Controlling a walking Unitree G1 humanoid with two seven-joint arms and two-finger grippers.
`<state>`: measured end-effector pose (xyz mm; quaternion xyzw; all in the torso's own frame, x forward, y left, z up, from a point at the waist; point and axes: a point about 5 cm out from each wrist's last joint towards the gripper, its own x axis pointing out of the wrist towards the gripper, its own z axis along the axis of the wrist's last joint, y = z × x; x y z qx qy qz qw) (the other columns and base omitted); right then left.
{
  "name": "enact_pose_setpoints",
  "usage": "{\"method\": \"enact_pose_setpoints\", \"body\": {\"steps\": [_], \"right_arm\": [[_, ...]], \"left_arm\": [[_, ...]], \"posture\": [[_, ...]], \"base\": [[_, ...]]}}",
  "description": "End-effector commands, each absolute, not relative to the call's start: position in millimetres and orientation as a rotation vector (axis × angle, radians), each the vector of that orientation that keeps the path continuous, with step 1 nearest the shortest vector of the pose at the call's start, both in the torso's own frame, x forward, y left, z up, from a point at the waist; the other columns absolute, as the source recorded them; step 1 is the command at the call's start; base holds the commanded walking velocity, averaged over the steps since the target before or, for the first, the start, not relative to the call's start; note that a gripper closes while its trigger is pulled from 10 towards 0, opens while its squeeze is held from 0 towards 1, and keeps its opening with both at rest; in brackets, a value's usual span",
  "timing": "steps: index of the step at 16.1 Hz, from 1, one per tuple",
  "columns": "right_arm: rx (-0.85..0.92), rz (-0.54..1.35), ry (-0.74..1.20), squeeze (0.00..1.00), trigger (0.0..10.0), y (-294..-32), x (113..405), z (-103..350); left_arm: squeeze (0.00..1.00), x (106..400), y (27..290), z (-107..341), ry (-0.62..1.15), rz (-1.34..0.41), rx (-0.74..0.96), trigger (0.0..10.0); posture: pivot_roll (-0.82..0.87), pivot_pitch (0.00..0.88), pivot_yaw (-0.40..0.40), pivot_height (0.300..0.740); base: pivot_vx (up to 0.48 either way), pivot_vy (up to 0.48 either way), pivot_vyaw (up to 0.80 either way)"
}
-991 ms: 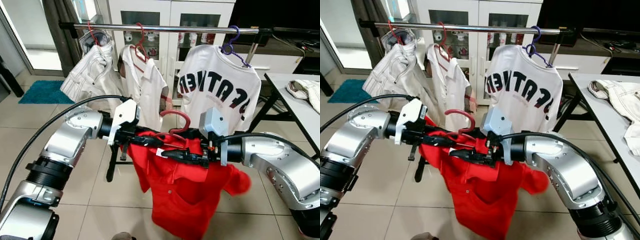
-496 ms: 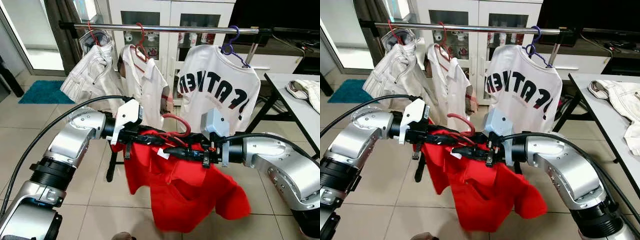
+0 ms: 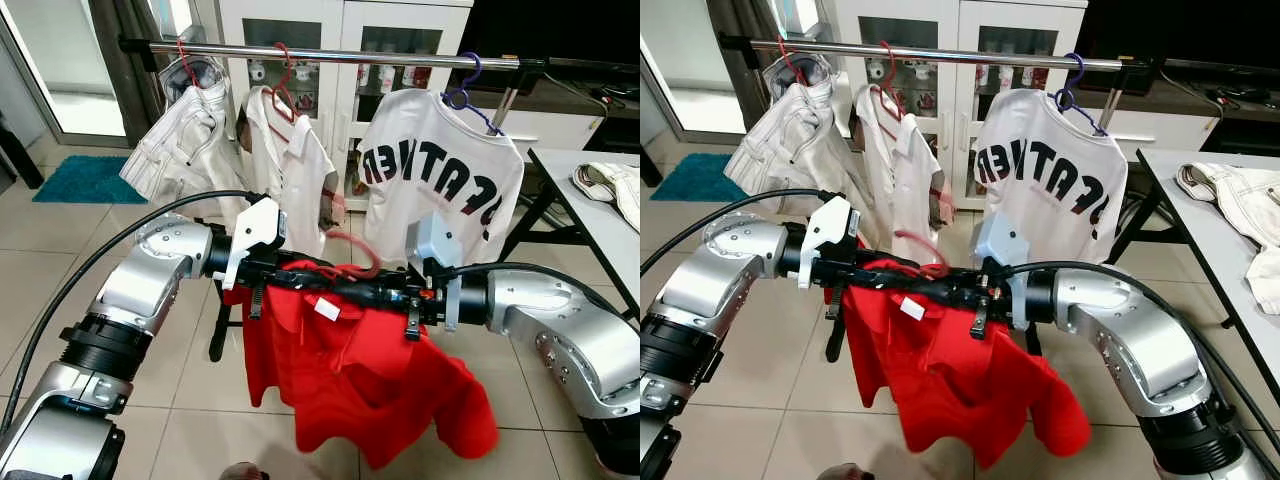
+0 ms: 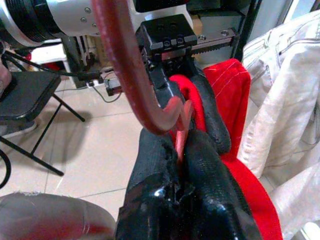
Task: Hang hanger
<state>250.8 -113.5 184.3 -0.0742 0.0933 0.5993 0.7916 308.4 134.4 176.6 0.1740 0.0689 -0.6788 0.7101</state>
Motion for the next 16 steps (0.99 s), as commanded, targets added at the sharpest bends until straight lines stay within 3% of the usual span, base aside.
{"method": "enact_pose_setpoints", "body": {"steps": [1,6,7,12,16], "right_arm": [[-0.148,1.39,0.192,0.0,0.0,-104,242,184],[-0.165,1.317,0.208,0.0,0.0,-102,245,179],[-0.167,1.323,0.211,0.0,0.0,-101,244,179],[-0.249,1.242,0.283,0.0,0.0,-113,251,165],[-0.224,1.146,0.28,0.0,0.0,-118,254,159]], "left_arm": [[0.0,314,140,189,0.089,-1.424,0.368,0.0],[0.0,315,140,192,0.065,-1.421,0.35,0.0],[1.0,314,140,192,0.07,-1.453,0.292,10.0],[1.0,302,139,204,0.039,-1.526,0.257,10.0],[1.0,297,144,211,-0.02,-1.441,0.234,10.0]], "posture": [[0.01,0.0,-0.015,0.74],[0.01,0.0,-0.014,0.74],[0.01,0.0,-0.015,0.74],[0.01,0.0,0.001,0.74],[0.01,0.0,0.015,0.74]], "base": [[0.0,0.0,0.0],[0.0,0.0,0.0],[0.0,0.0,0.0],[0.0,0.0,0.0],[0.0,0.0,0.0]]}}
